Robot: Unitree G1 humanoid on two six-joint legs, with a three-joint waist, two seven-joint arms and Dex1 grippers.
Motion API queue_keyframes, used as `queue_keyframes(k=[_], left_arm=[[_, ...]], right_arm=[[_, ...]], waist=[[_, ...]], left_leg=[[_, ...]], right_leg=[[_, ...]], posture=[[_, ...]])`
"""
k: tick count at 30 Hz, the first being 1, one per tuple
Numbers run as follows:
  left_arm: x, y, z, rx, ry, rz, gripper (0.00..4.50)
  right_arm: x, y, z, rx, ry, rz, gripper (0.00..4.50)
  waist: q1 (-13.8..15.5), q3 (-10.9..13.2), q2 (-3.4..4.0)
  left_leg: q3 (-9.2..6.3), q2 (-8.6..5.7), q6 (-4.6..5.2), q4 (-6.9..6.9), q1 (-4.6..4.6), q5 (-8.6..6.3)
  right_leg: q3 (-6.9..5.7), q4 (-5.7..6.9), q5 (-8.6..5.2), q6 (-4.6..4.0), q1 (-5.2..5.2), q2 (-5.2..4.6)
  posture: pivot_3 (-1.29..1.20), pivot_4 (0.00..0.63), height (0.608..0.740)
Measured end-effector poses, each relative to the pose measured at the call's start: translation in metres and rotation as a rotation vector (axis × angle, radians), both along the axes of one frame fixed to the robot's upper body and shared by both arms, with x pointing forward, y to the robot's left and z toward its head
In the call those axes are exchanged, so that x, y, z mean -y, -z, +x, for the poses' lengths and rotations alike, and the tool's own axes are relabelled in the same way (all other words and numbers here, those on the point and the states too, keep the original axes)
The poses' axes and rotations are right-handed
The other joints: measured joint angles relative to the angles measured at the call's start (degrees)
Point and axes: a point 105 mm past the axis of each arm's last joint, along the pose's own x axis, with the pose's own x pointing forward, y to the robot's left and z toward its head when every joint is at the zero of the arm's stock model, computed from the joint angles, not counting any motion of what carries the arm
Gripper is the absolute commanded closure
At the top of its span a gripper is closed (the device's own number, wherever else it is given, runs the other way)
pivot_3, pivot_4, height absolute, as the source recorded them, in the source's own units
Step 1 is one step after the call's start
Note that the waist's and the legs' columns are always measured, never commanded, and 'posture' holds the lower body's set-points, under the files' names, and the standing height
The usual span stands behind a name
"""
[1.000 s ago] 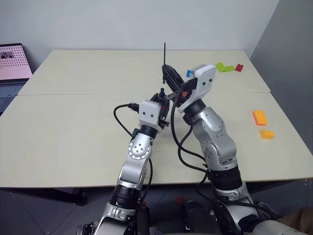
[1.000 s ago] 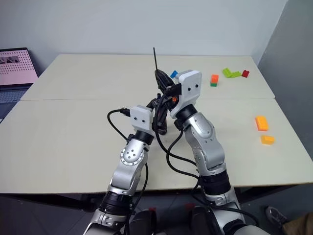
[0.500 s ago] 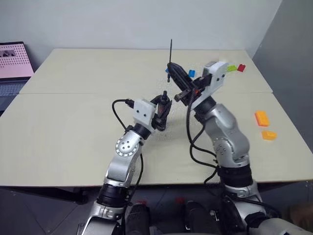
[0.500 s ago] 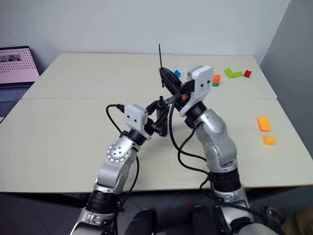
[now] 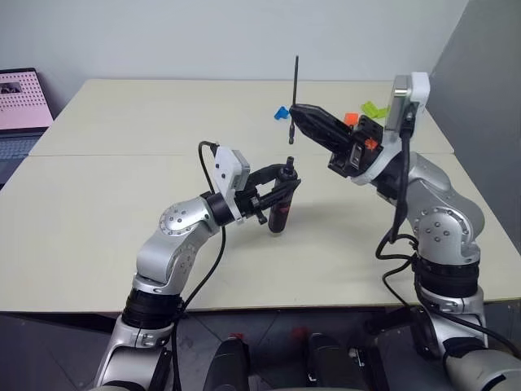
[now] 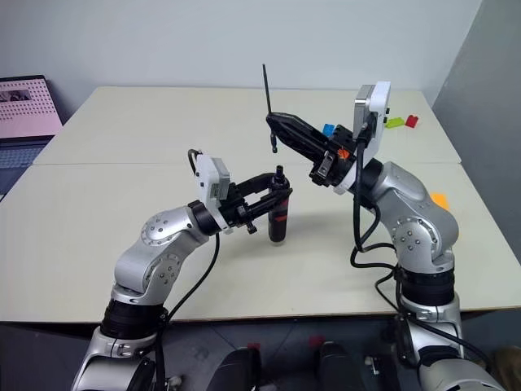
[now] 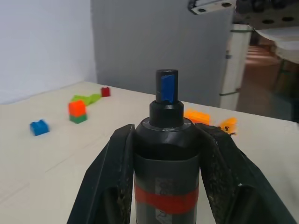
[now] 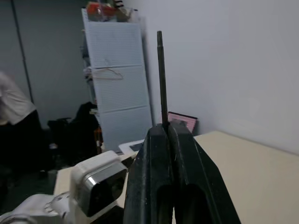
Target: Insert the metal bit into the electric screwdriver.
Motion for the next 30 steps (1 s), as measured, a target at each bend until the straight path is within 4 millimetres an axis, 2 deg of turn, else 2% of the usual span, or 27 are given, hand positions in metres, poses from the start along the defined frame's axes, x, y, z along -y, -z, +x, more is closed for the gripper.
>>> queue_keyframes(k=[6,10,25,30], left_arm=[[0.009,0.011,-0.011,-0.054,0.111,0.031,2.87],[0.009,0.014,-0.017,-0.060,0.138,0.041,2.87],[-0.004,0.028,-0.027,-0.017,0.087,0.039,2.87],[-0.011,0.030,-0.030,-0.011,0.058,0.038,2.87]], right_arm=[[-0.002,0.006,-0.014,0.058,-0.132,-0.040,4.50],[0.002,0.009,-0.014,0.068,-0.178,-0.038,4.50],[0.007,0.014,-0.011,0.048,-0.229,-0.026,4.50],[0.007,0.018,-0.011,0.028,-0.235,-0.024,4.50]], waist=[[0.0,0.0,0.00],[0.0,0.0,0.00],[0.0,0.0,-0.01],[0.0,0.0,0.00]], left_leg=[[-0.01,0.00,0.00,-0.01,0.00,0.00],[-0.01,0.00,0.00,0.00,0.00,0.00],[0.00,0.02,0.00,0.01,0.03,0.00],[0.01,0.02,0.00,0.01,0.10,0.00]], right_leg=[[-0.01,0.00,0.00,0.00,-0.02,0.00],[-0.01,0.01,0.00,0.00,-0.02,0.00],[0.01,0.02,-0.01,-0.02,0.00,0.00],[0.02,0.04,-0.15,-0.27,0.04,0.00]], posture=[[0.00,0.150,0.740],[0.00,0.150,0.740],[0.00,0.150,0.740],[0.00,0.150,0.740]])
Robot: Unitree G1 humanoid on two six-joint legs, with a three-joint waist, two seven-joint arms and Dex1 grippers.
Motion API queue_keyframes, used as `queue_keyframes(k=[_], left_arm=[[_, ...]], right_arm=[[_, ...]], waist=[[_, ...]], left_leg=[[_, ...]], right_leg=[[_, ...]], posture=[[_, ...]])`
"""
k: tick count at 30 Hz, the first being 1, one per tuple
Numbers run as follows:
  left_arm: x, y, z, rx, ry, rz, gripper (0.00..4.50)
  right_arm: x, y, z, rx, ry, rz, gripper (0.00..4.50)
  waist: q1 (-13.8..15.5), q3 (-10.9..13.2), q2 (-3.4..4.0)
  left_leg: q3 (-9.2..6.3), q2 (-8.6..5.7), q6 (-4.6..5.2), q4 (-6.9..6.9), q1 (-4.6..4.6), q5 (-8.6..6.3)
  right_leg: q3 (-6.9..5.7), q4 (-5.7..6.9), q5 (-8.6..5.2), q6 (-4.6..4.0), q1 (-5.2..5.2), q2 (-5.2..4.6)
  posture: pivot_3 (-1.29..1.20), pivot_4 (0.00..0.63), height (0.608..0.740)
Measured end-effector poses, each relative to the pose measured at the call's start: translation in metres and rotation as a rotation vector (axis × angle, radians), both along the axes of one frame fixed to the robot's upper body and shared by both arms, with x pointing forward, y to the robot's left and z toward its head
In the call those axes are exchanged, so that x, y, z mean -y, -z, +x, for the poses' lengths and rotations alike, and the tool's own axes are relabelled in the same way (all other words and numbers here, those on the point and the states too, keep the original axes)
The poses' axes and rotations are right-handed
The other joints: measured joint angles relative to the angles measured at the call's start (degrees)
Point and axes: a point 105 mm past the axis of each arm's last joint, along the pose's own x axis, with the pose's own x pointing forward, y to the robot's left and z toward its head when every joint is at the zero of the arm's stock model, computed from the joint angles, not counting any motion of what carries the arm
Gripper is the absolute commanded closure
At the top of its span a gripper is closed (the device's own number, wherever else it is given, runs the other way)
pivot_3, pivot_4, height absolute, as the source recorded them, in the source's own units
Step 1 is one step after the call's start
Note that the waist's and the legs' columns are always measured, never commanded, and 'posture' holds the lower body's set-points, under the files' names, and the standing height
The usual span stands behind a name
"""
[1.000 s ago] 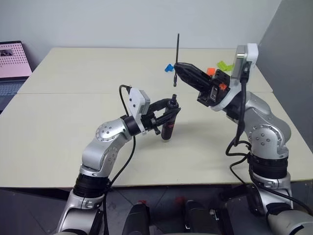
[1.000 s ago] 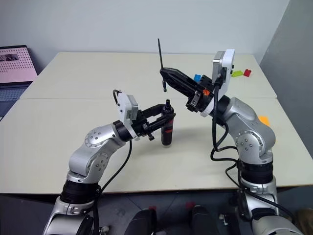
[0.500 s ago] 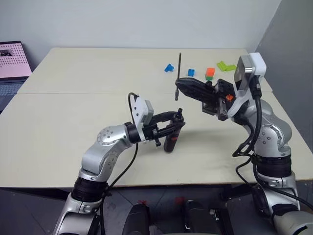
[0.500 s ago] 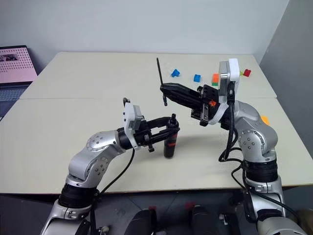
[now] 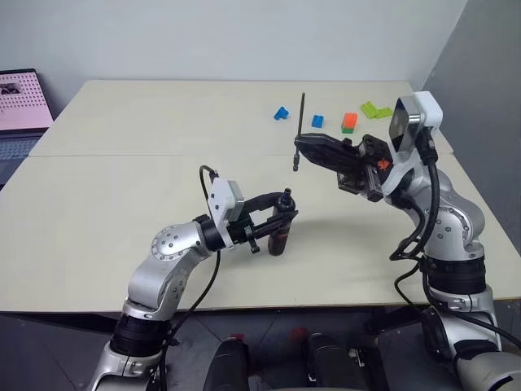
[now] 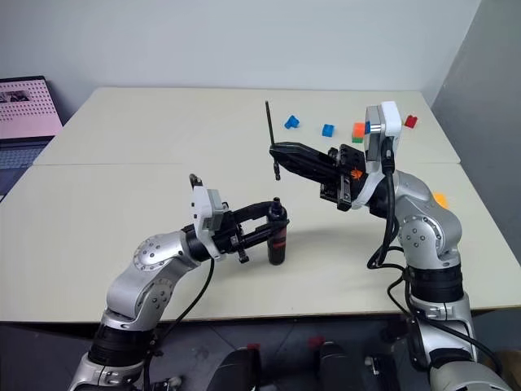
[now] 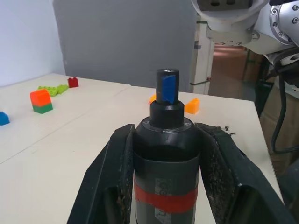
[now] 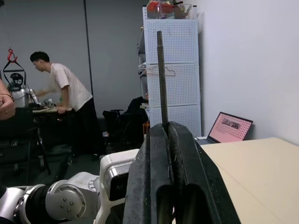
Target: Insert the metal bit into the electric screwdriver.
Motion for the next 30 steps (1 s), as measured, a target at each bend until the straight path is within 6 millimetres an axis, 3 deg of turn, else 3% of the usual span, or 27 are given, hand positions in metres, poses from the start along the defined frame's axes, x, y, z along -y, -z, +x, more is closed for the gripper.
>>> queue_keyframes(k=[19,30], left_arm=[[-0.004,0.001,-0.005,0.024,-0.003,0.024,2.87],[-0.006,0.002,-0.007,0.033,-0.001,0.033,2.87]], right_arm=[[-0.018,0.015,-0.004,-0.047,-0.136,-0.020,4.50],[-0.021,0.026,0.005,-0.074,-0.129,-0.025,4.50]], waist=[[0.0,0.0,0.00],[0.0,0.0,0.00]], left_leg=[[0.00,0.00,0.00,0.00,0.13,0.00],[0.01,0.01,0.00,0.00,0.15,0.00]], right_leg=[[0.01,0.06,-0.02,-0.03,0.08,0.00],[0.01,0.06,-0.02,-0.03,0.09,0.01]], posture=[[0.00,0.150,0.740],[0.00,0.150,0.740]])
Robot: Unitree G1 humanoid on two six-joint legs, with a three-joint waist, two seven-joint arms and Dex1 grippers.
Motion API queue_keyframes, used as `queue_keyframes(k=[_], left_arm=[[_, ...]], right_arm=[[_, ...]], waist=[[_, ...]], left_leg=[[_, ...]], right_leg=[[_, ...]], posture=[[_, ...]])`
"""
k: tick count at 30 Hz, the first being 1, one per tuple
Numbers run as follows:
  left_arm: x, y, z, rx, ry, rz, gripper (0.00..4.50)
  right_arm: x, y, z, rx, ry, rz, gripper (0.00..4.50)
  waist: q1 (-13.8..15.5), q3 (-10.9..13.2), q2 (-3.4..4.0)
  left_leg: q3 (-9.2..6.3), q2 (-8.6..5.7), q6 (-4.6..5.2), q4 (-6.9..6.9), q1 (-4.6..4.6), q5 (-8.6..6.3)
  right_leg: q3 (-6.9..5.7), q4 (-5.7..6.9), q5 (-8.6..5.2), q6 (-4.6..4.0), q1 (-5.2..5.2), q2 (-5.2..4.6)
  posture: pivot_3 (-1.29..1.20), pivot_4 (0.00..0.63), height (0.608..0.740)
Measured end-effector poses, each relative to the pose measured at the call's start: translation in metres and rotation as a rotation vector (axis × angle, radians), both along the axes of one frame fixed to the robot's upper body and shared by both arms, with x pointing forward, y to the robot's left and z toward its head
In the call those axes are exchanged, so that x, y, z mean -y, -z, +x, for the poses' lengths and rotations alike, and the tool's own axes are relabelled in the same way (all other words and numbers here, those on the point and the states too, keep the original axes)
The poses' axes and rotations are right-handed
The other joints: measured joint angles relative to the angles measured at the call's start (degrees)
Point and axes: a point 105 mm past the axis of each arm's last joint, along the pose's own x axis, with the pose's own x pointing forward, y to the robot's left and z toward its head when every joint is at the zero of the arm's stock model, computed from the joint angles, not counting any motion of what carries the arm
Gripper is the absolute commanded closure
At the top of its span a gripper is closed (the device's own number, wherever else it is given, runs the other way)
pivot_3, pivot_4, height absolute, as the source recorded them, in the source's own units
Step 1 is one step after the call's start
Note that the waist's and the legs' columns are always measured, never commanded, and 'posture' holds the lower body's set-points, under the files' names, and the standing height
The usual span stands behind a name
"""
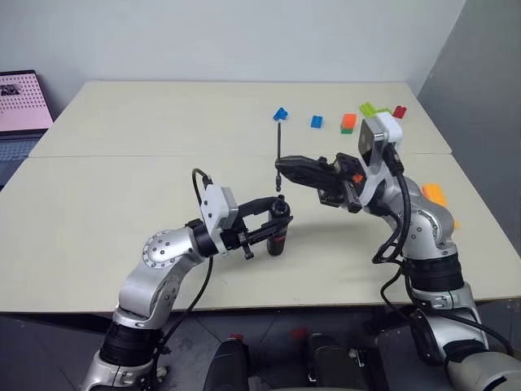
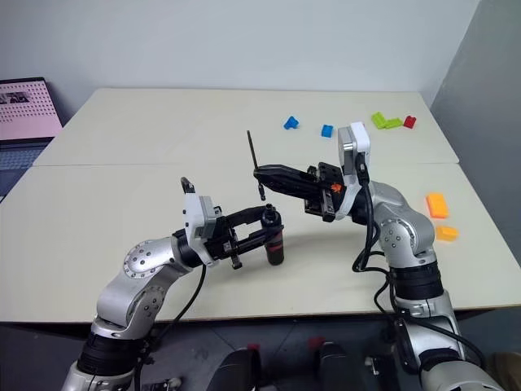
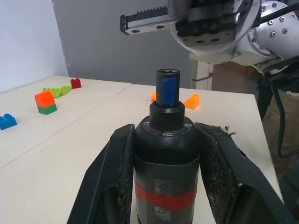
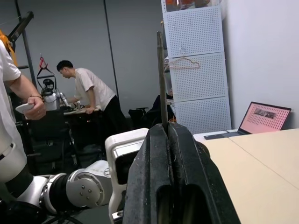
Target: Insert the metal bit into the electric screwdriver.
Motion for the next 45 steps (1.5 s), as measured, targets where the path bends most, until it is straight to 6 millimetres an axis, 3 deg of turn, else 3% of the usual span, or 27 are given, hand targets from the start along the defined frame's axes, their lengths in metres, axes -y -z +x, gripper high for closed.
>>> queue_keyframes(k=[45], left_arm=[[-0.004,0.001,-0.001,0.020,0.007,0.015,2.87]], right_arm=[[-0.002,0.016,0.002,-0.001,0.011,-0.038,4.50]], waist=[[0.0,0.0,0.01]], left_leg=[[0.00,0.00,0.00,0.02,0.10,0.00]], right_leg=[[0.01,0.05,-0.01,-0.03,0.07,0.00]], posture=[[0.00,0.150,0.740]])
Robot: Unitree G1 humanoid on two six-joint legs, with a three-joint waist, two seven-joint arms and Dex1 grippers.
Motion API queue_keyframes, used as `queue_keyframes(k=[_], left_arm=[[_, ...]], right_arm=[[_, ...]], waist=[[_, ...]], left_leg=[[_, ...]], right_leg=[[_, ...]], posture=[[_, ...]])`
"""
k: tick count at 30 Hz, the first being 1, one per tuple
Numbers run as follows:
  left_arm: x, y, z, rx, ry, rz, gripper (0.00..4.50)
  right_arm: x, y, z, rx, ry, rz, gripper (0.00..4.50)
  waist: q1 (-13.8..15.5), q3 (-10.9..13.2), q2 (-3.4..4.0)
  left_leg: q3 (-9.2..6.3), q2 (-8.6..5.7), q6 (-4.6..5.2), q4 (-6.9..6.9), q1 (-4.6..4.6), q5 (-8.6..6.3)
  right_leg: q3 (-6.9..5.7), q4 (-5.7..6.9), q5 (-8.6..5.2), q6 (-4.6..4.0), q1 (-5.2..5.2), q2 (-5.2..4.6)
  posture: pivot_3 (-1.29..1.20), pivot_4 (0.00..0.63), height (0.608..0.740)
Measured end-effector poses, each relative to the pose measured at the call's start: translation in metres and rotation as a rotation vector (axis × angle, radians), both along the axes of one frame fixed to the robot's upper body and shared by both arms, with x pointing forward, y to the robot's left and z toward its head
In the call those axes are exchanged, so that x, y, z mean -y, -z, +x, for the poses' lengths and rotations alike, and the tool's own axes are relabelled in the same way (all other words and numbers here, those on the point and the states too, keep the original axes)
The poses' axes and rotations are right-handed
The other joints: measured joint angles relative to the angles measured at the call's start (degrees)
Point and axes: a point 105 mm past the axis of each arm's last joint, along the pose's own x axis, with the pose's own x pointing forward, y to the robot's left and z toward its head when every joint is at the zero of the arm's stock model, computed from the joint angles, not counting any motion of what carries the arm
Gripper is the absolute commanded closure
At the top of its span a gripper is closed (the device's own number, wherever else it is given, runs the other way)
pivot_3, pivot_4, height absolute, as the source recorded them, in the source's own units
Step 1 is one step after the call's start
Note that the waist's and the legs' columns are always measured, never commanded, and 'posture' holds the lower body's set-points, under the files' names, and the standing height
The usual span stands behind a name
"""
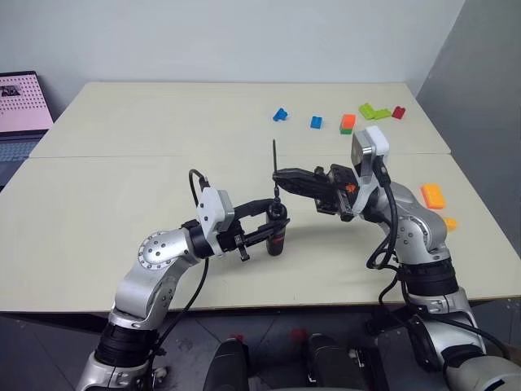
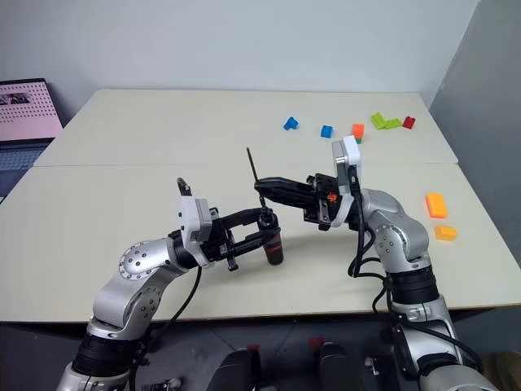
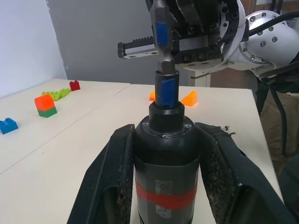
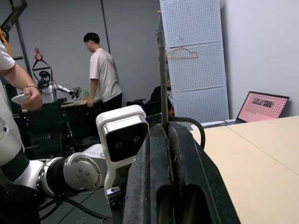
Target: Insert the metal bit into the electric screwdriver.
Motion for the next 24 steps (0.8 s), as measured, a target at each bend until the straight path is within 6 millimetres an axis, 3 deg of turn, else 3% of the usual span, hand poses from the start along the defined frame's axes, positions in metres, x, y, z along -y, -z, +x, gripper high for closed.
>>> queue_keyframes(k=[14,24], left_arm=[[0.000,0.000,0.000,-0.002,-0.001,0.003,2.87],[-0.001,0.000,0.000,-0.003,-0.002,0.006,2.87]], right_arm=[[0.003,0.011,0.000,0.029,-0.003,-0.082,4.50],[0.002,0.006,0.002,0.027,-0.036,-0.187,4.50]], waist=[[0.0,0.0,0.00],[0.0,0.0,-0.02]], left_leg=[[0.00,0.00,0.00,0.00,0.03,0.00],[0.00,0.00,0.00,0.01,0.05,0.00]], right_leg=[[0.00,0.00,-0.01,-0.01,0.02,0.00],[-0.01,-0.02,-0.01,-0.02,0.04,-0.02]], posture=[[0.00,0.150,0.740],[0.00,0.150,0.740]])
